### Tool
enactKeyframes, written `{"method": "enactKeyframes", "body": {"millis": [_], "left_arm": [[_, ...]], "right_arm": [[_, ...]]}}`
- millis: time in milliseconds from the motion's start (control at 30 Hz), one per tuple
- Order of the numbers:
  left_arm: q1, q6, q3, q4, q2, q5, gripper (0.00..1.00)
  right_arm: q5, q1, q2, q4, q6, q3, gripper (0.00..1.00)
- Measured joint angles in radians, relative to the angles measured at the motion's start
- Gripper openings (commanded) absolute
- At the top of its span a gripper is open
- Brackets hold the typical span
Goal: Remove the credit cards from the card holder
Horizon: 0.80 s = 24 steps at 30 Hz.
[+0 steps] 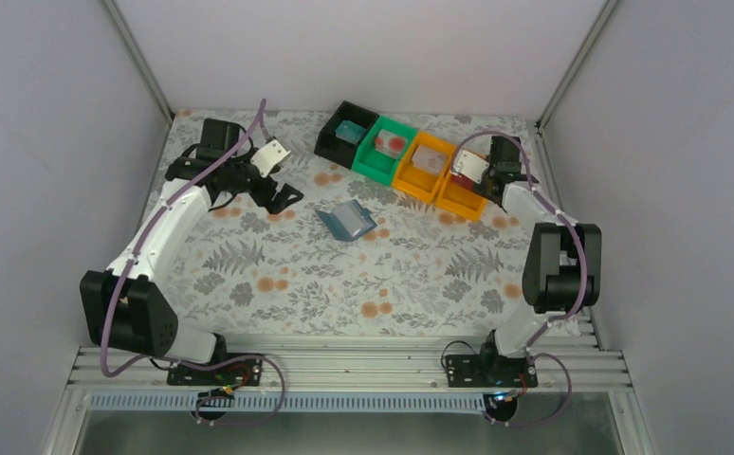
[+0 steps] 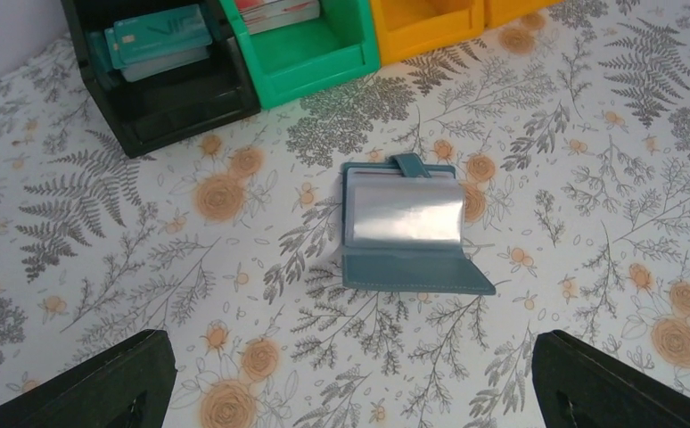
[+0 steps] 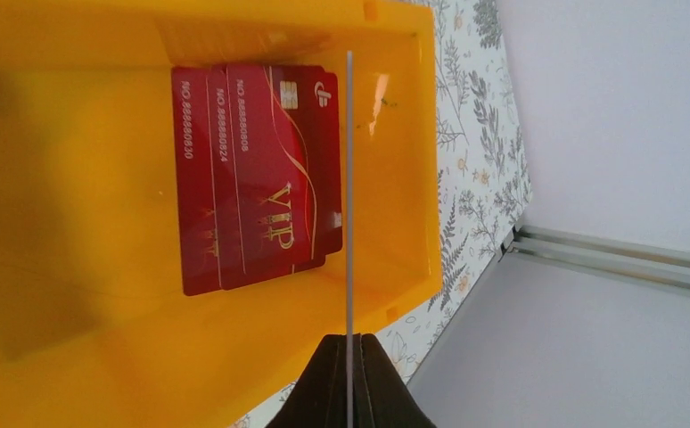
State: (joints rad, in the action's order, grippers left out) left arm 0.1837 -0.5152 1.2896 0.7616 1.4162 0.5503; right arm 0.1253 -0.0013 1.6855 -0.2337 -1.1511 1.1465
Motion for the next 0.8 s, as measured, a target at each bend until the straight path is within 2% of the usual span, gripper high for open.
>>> {"method": "enactKeyframes", "body": {"millis": [267,500,800], "left_arm": [[-0.022,-0.001,0.002,-0.025,0.058,0.048,1.00],[-0.034,0.003,0.061,-0.022,0.119,0.084,1.00],[-0.037,0.029,0.051,-0.038,0.135,0.046,1.00]], "right_arm": [[0.029,-0.003,0.100,0.052,-0.049,0.023,0.04],[0.032,0.001,0.163,0.115,-0.067,0.063,0.04],[0.034,0.001,0.274,0.176,-0.104,0.119,0.04]]}}
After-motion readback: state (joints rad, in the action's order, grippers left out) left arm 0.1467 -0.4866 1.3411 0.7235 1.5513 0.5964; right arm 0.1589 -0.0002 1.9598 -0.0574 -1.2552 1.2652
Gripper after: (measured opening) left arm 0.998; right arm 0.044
